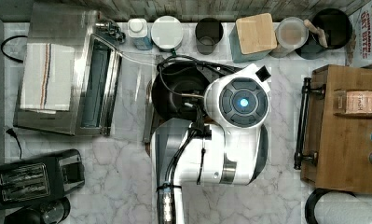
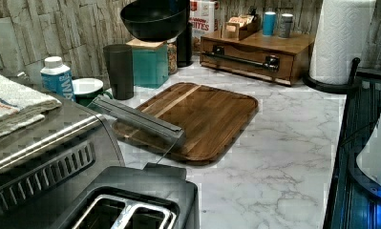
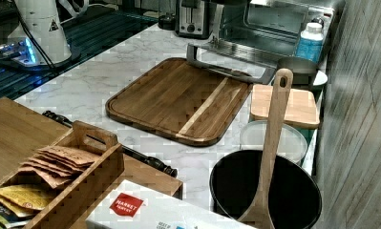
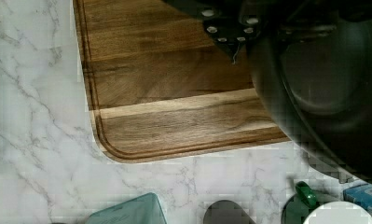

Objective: Pick up the bowl.

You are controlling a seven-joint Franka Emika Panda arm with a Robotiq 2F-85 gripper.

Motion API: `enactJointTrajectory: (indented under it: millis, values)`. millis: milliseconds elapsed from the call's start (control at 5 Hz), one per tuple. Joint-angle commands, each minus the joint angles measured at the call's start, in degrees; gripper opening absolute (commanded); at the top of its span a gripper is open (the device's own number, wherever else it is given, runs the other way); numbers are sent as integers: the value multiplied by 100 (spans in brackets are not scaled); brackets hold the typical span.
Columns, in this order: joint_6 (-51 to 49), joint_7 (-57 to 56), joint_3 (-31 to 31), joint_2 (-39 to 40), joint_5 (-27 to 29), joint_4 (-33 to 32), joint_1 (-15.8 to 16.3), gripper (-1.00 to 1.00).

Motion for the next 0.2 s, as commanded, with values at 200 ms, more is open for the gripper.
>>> enactJointTrajectory:
  millis: [200]
  values:
    - [84,149,-23,-243,-1,194,-44,-100]
